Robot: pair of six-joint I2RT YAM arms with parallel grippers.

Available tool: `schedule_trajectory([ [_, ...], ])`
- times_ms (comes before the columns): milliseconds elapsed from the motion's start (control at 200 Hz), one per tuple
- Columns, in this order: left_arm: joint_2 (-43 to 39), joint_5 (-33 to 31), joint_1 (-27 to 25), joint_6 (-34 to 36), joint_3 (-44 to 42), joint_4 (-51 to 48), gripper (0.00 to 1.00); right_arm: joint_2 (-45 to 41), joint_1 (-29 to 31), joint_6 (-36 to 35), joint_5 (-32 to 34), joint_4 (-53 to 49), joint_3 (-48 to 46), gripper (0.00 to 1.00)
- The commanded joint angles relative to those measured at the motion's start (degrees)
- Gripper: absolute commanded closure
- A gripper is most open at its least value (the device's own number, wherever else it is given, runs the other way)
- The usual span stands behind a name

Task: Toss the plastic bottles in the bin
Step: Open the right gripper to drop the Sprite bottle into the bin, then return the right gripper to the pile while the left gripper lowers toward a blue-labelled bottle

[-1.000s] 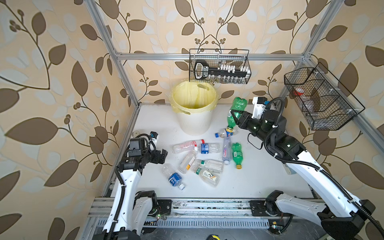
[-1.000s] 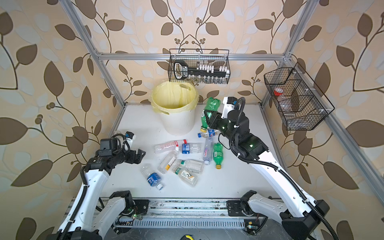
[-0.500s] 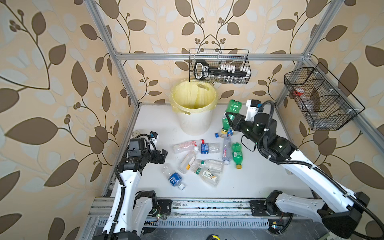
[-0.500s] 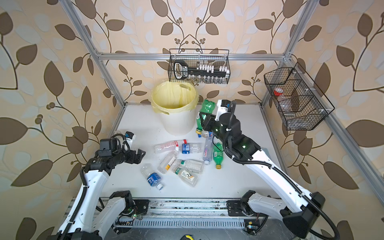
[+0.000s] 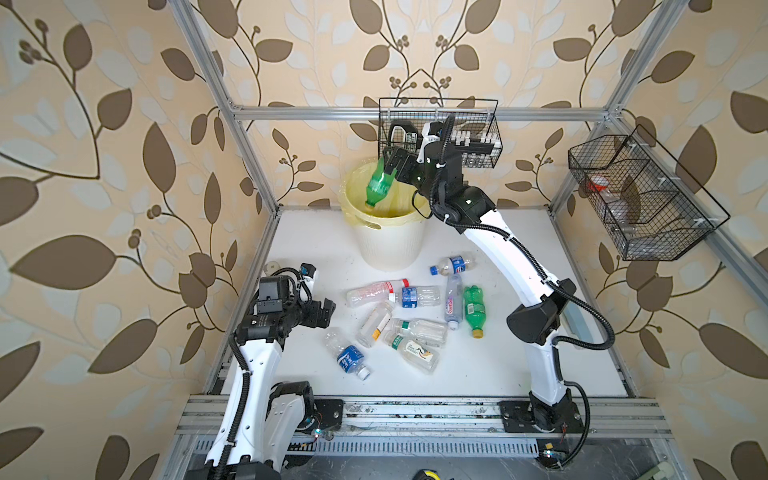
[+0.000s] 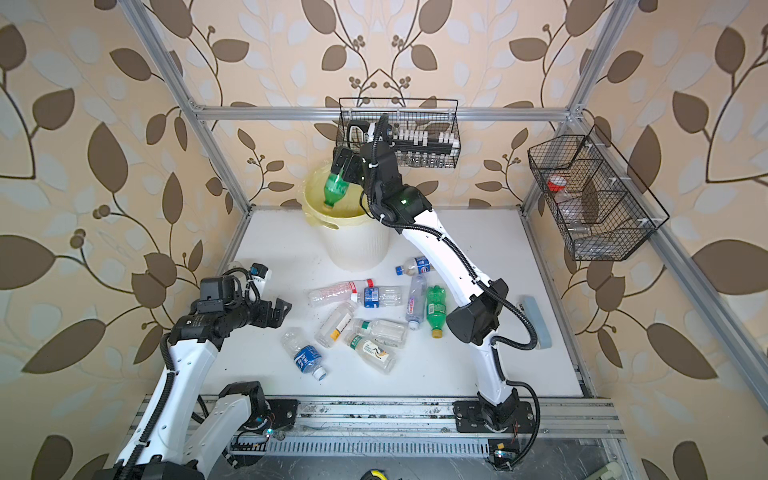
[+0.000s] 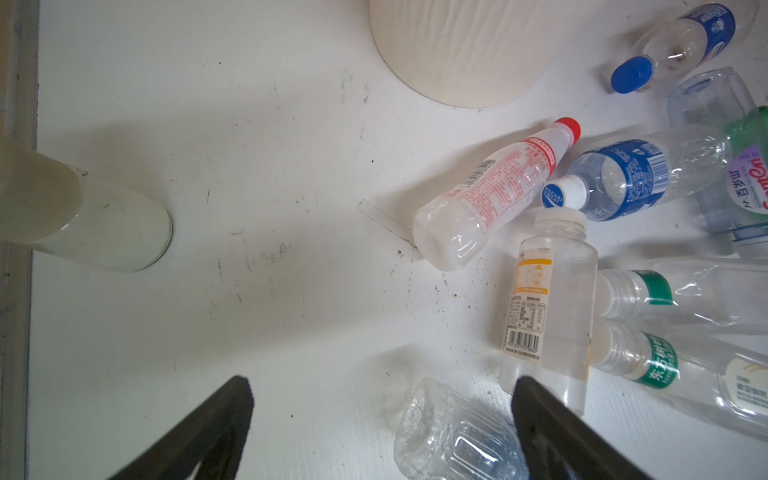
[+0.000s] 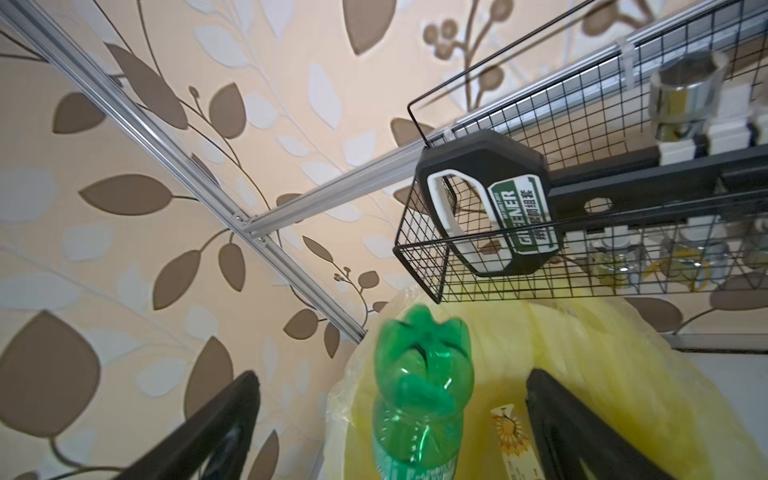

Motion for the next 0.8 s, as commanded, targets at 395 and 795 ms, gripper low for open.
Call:
schedule_trajectory([
  [395,-1.1,5.0,0.7,2.7,1.5,-1.8,0.01,-43.1,3.8,-3.9,-1.4,11.5,-53.3,0.0],
  [795,-0.9,6.7,0.7,8.4,4.4,-8.7,0.01,-58.2,3.8,-2.5,-0.4,7.5,-72.4,0.0],
])
